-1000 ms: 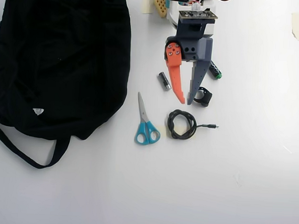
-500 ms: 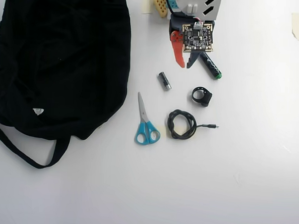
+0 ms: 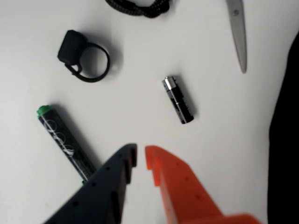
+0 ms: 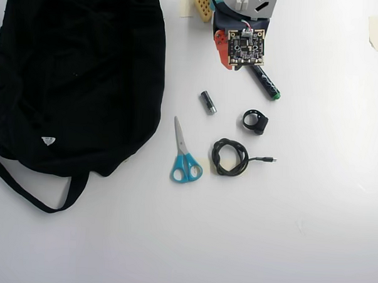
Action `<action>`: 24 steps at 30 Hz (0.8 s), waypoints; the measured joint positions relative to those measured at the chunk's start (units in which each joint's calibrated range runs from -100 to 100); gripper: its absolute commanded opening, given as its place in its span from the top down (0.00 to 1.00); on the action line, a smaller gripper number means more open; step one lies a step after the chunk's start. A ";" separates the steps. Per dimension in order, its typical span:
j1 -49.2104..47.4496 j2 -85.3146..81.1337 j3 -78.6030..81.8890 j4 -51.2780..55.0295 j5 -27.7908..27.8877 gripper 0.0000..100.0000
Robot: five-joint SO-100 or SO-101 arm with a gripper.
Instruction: Put the green marker into the black bag
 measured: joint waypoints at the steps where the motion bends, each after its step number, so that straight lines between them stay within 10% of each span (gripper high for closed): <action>1: -0.07 0.00 -0.47 0.09 0.00 0.98; 24: -8.82 -0.25 -1.73 0.26 0.20 0.98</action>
